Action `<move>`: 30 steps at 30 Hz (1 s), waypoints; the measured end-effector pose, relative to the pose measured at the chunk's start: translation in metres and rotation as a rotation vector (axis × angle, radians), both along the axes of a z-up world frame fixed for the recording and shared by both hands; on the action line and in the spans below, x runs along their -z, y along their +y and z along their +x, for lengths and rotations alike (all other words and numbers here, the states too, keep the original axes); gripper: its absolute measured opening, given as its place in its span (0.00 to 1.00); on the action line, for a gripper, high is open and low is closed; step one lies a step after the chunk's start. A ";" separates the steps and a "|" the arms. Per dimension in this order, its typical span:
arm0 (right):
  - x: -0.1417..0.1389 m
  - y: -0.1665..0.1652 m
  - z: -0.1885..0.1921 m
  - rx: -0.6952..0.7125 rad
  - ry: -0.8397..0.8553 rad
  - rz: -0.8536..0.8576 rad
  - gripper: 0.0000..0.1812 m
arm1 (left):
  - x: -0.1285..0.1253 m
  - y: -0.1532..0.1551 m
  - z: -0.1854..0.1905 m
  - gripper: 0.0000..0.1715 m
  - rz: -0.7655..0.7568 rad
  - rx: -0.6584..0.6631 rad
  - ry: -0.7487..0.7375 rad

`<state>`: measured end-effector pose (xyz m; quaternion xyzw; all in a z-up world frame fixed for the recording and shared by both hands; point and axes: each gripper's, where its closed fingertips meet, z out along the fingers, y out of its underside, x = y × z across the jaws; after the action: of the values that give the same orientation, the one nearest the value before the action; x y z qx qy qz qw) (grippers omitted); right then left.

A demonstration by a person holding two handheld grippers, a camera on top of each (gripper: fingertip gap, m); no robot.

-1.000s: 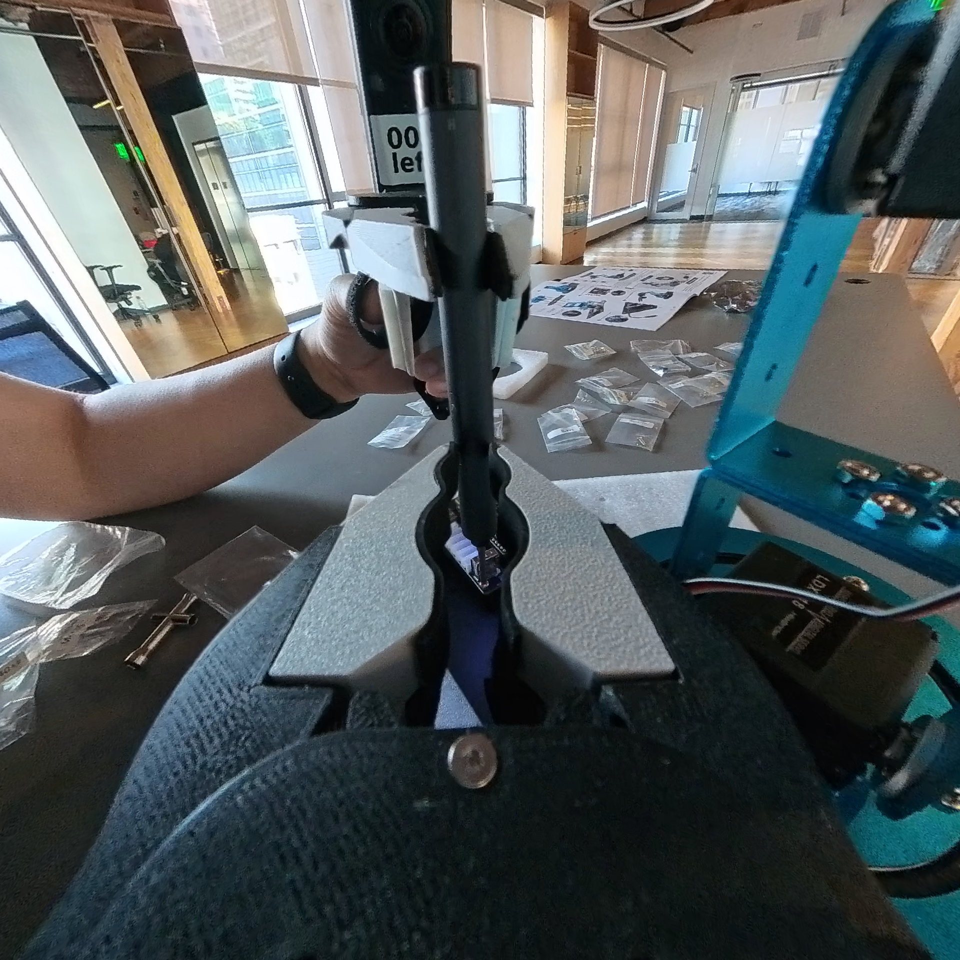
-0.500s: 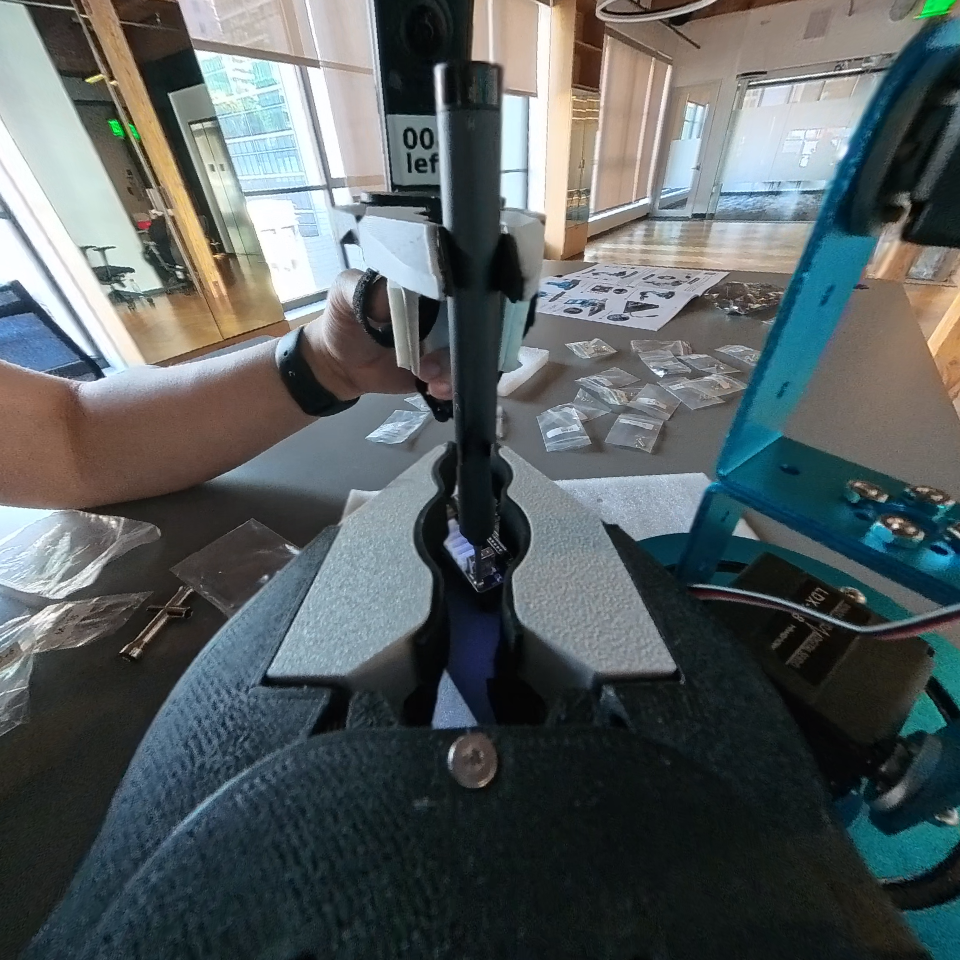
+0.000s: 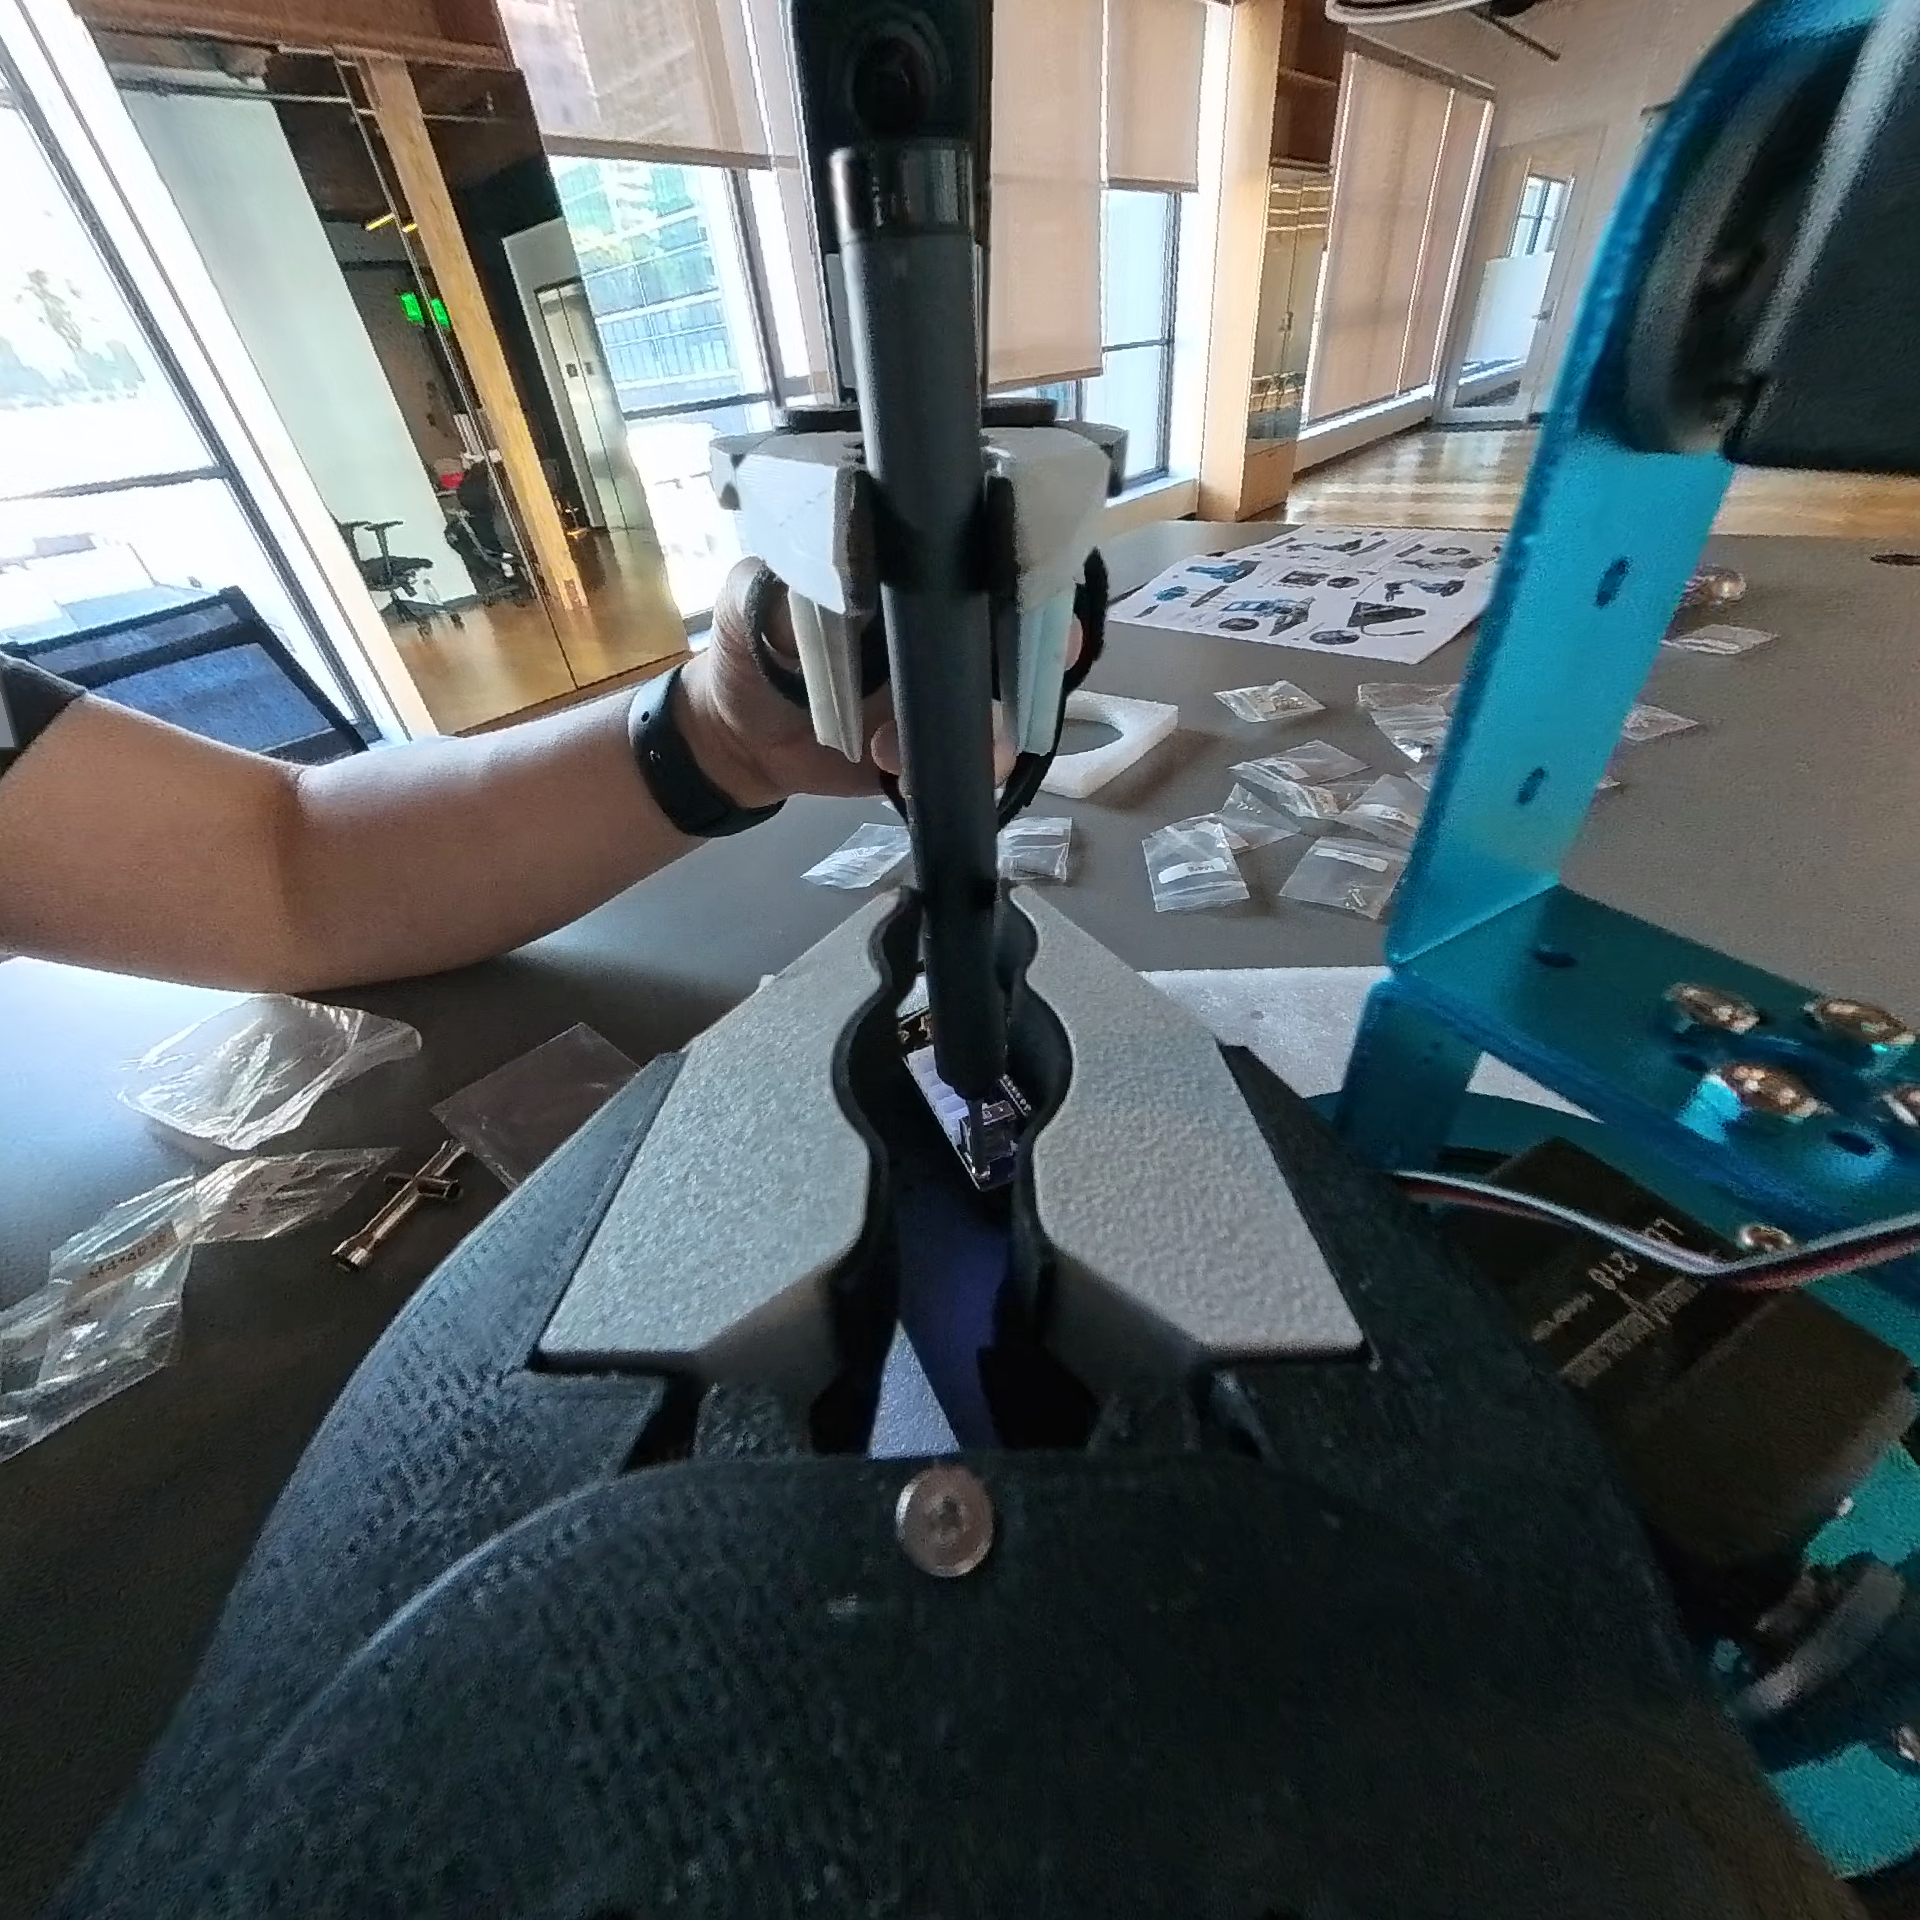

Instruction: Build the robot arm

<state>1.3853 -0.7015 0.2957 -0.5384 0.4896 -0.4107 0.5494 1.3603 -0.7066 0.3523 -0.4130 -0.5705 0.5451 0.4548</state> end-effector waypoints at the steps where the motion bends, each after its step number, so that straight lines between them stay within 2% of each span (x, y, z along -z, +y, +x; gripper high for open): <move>1: 0.000 0.000 0.000 0.001 0.000 -0.003 0.07 | 0.000 0.000 0.000 0.09 -0.001 -0.001 -0.002; 18: 0.000 -0.003 0.002 0.054 -0.008 -0.041 0.06 | 0.000 -0.002 0.003 0.09 0.014 -0.001 0.028; 21: -0.001 0.001 0.000 0.014 -0.010 -0.011 0.10 | 0.000 -0.002 0.002 0.09 0.010 0.000 0.023; 23: 0.000 -0.002 0.001 0.030 -0.001 -0.014 0.06 | 0.000 -0.002 0.003 0.09 0.011 0.002 0.023; 30: 0.000 -0.002 0.001 0.028 -0.001 -0.010 0.08 | 0.000 -0.003 0.004 0.09 0.012 -0.003 0.023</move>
<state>1.3865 -0.7032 0.2953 -0.5341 0.4947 -0.4209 0.5411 1.3639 -0.7091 0.3526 -0.4030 -0.5692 0.5471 0.4629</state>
